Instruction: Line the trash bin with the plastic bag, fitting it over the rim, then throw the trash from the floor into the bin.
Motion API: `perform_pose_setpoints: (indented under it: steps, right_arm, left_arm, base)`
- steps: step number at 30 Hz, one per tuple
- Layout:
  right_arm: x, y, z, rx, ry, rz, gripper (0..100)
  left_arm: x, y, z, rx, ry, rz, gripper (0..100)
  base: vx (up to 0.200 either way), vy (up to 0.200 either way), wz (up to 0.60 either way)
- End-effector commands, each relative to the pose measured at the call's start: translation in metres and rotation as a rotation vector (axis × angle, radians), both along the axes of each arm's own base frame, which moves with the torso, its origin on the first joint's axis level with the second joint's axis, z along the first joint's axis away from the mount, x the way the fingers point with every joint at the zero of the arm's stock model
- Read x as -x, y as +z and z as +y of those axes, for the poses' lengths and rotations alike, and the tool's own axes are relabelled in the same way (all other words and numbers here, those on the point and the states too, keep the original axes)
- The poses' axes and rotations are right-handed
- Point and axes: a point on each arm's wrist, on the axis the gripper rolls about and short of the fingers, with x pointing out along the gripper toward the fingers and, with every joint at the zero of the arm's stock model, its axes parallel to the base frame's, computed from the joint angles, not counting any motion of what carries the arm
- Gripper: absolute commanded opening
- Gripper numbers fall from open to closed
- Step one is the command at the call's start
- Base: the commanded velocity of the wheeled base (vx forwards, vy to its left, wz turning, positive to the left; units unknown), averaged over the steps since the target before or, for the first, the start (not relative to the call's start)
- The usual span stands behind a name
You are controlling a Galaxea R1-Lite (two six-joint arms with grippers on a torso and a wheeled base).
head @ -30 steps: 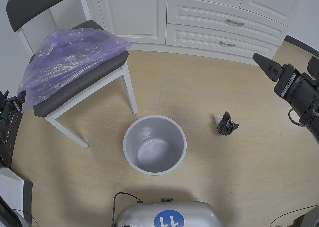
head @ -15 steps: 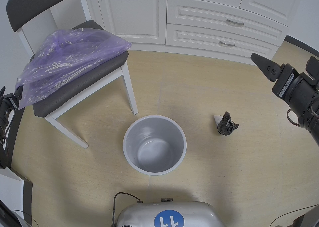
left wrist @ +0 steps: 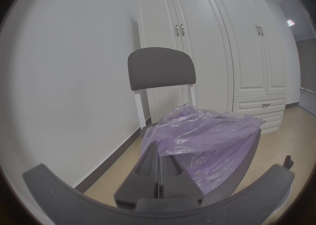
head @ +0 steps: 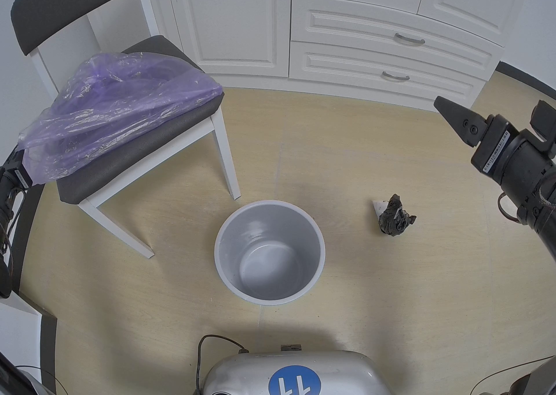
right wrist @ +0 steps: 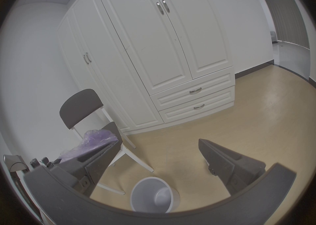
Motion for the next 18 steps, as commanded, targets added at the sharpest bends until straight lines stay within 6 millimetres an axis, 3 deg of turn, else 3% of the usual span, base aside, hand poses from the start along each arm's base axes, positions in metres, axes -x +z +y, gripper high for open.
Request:
perform_pose_setpoints:
  steps: [1, 3, 11, 18]
  right_arm:
    - [-0.001, -0.007, 0.002, 0.020, 0.003, 0.019, 100]
    - [-0.011, -0.021, 0.012, 0.054, -0.001, 0.060, 100]
    - [-0.011, -0.028, 0.041, 0.150, 0.068, 0.005, 100]
    - [-0.009, -0.030, 0.038, 0.166, 0.061, -0.074, 100]
  left_arm:
    - [0.003, 0.005, -0.003, -0.009, -0.006, -0.019, 0]
    - [0.002, 0.005, -0.006, -0.007, -0.020, -0.020, 0]
    - [0.016, 0.010, -0.023, -0.013, -0.064, -0.035, 0]
    - [0.041, 0.014, -0.043, -0.025, -0.104, -0.052, 0]
  base:
    - [0.000, 0.000, 0.00]
    - [0.000, 0.000, 0.00]
    - [0.000, 0.000, 0.00]
    - [0.000, 0.000, 0.00]
